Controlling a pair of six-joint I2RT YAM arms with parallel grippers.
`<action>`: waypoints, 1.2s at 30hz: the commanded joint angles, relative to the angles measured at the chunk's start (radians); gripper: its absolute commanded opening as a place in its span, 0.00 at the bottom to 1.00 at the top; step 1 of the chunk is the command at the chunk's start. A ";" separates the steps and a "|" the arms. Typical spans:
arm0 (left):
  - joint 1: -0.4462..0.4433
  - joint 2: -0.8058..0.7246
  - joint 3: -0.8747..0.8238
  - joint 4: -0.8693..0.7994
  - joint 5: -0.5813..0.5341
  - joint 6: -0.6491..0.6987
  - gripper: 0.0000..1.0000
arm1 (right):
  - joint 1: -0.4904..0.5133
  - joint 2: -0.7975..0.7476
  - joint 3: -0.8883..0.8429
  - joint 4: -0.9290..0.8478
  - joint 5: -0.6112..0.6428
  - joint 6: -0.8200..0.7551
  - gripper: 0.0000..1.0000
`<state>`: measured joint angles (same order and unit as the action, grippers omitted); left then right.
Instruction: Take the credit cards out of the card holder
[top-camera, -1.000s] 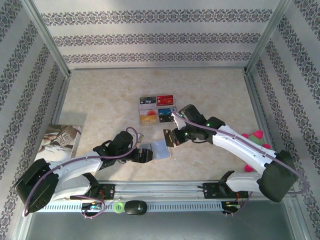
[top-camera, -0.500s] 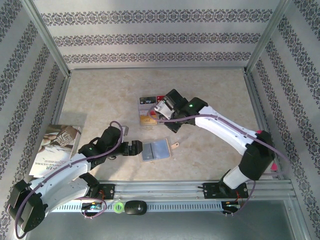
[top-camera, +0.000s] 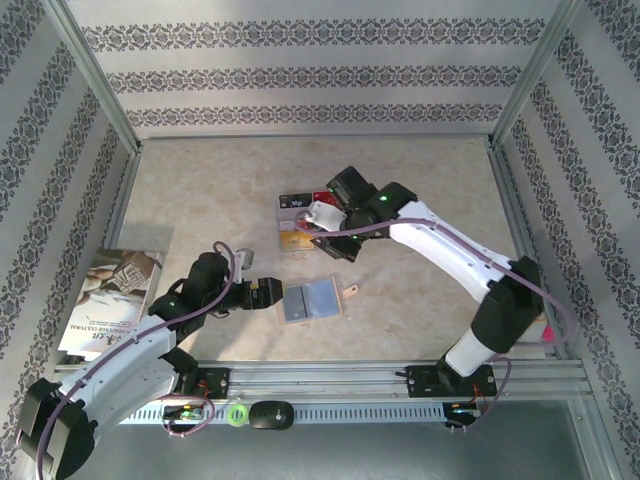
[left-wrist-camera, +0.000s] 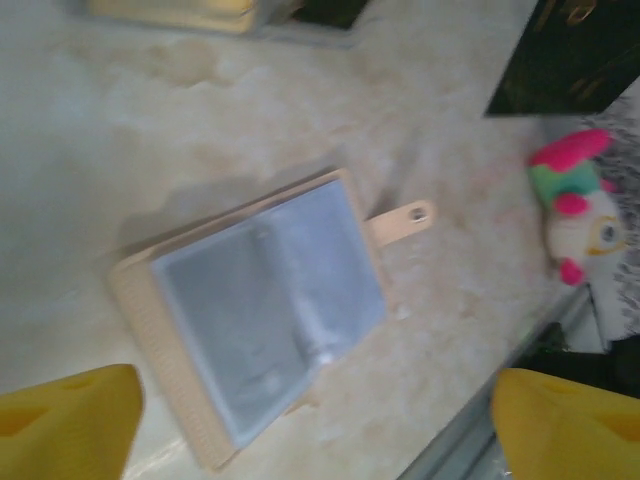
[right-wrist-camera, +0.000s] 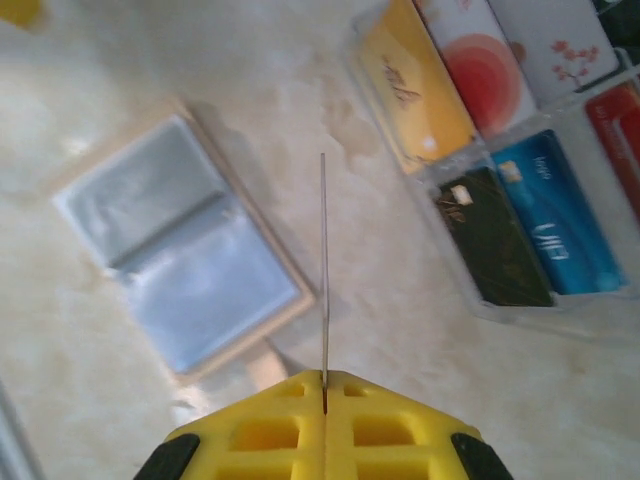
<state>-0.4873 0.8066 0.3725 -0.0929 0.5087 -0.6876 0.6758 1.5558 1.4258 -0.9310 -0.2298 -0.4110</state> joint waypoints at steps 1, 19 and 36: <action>0.019 0.007 -0.037 0.353 0.160 -0.077 0.77 | -0.038 -0.133 -0.119 0.058 -0.300 0.083 0.00; -0.032 0.131 0.027 0.698 0.286 -0.130 0.46 | -0.062 -0.247 -0.326 0.311 -0.663 0.332 0.00; -0.076 0.150 0.017 0.796 0.220 -0.122 0.00 | -0.058 -0.227 -0.366 0.460 -0.684 0.444 0.15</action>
<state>-0.5522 0.9665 0.3820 0.5900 0.7738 -0.8131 0.6106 1.3289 1.0779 -0.5507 -0.8684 -0.0082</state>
